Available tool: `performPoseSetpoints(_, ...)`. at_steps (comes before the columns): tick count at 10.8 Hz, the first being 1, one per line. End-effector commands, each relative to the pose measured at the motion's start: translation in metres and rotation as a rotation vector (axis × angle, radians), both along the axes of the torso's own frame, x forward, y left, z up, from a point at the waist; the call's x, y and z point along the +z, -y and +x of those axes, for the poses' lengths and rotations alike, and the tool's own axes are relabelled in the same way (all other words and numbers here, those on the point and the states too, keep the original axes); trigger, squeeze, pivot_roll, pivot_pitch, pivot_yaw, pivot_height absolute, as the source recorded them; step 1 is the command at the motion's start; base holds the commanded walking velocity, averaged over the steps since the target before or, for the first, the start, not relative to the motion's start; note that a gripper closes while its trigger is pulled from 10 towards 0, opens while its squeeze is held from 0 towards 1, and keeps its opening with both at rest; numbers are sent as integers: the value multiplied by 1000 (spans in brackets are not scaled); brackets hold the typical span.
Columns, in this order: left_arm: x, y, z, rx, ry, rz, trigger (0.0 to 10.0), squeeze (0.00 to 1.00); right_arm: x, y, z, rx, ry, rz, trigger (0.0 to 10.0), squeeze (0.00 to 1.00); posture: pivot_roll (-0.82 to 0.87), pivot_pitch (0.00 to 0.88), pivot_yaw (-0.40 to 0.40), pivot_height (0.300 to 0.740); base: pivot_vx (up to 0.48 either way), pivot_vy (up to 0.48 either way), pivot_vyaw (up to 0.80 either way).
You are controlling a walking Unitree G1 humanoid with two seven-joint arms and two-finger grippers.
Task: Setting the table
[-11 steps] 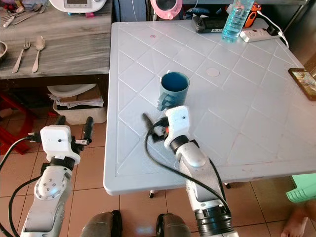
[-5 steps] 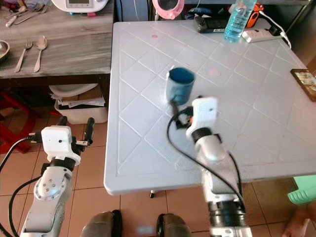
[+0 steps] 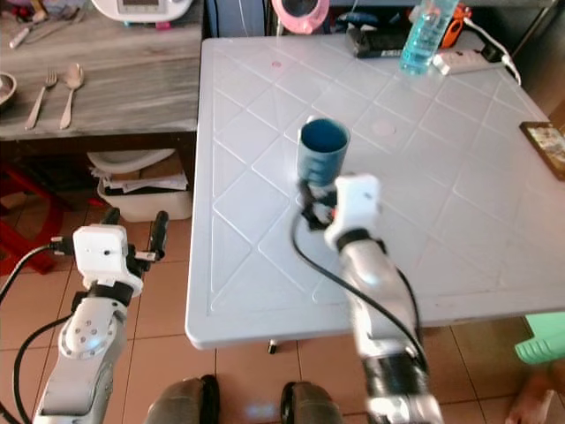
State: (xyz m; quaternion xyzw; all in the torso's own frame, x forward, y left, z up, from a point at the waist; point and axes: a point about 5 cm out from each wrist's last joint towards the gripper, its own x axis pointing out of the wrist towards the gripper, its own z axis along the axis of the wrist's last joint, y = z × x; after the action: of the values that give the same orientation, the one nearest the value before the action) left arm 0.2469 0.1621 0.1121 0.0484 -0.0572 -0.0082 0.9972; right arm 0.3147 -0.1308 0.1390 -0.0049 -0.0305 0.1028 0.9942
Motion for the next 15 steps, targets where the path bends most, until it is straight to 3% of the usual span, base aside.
performPoseSetpoints(1,1,-1,-2,-4,-2,7,10000,0,1,-4,2,7,8,-6,10000,0,27,166,8,740,0,0,0)
performPoseSetpoints(2,1,0,-3,-7,-3,8,10000,0,5,-15,9,34,24,-7,10000,0,31,168,6,740,0,0,0)
performPoseSetpoints(5,0,2,-6,-6,-7,3,10000,0,13,-24,16,29,47,-11,10000,0,37,177,-1,740,0,0,0)
performPoseSetpoints(10,0,1,-6,-6,-13,4,10000,0,3,-5,7,-25,28,-13,10000,0,28,183,-2,740,0,0,0)
performPoseSetpoints(15,0,-2,-5,-5,-12,12,10000,0,-6,30,-9,-116,6,-55,10000,0,23,179,5,740,0,0,0)
